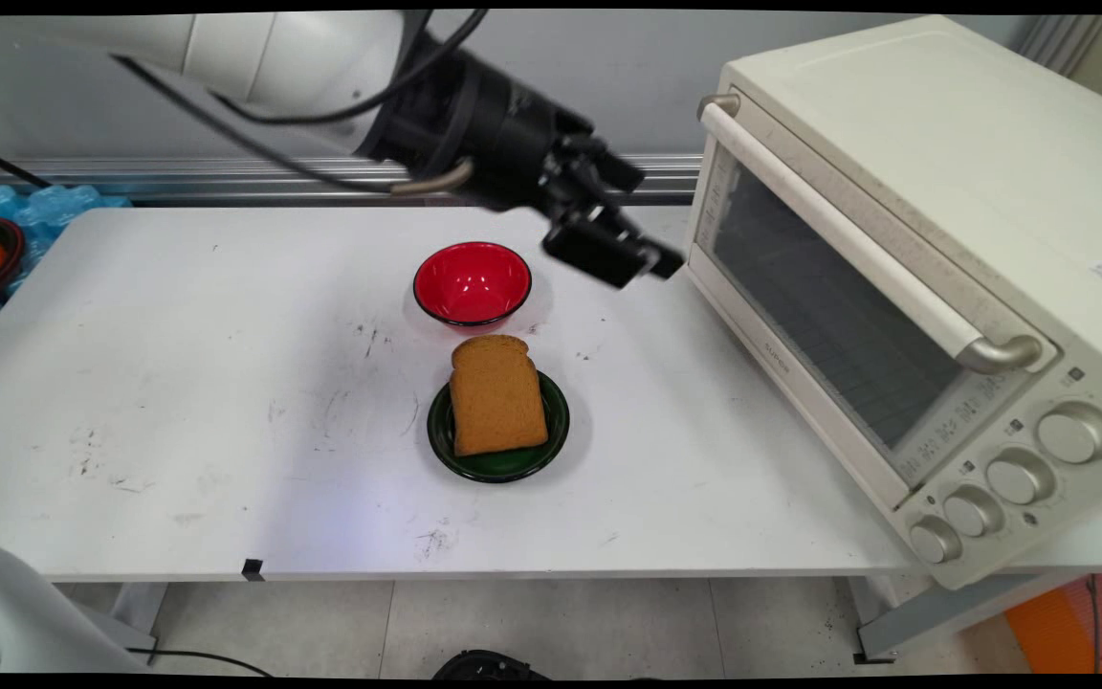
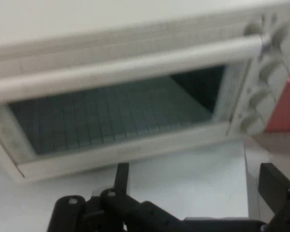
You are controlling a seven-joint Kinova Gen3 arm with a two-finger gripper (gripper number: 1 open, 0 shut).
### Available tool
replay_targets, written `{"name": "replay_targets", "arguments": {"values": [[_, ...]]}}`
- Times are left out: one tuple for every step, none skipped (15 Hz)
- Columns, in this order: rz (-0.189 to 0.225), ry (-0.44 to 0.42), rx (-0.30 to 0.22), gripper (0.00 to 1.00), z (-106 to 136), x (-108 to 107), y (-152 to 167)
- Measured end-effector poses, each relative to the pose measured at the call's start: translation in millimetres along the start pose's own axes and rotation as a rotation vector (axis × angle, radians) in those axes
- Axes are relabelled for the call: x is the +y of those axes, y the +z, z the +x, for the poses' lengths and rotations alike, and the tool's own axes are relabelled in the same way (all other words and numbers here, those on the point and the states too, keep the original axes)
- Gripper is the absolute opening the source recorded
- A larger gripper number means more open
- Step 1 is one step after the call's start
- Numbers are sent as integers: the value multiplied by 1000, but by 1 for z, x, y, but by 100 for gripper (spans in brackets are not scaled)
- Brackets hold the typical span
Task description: Open the oven
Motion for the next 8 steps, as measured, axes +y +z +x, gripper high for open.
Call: {"name": "replay_targets", "arguments": {"values": [[11,-6,15,100,9,2,3],[17,-8,24,100,15,3,4],[27,-8,34,100,22,4,8],[37,-9,43,100,29,5,11],[46,-8,49,100,35,5,15],[56,-6,54,100,42,5,20],[67,-2,59,100,48,5,25],[78,0,62,100,53,4,29]]}}
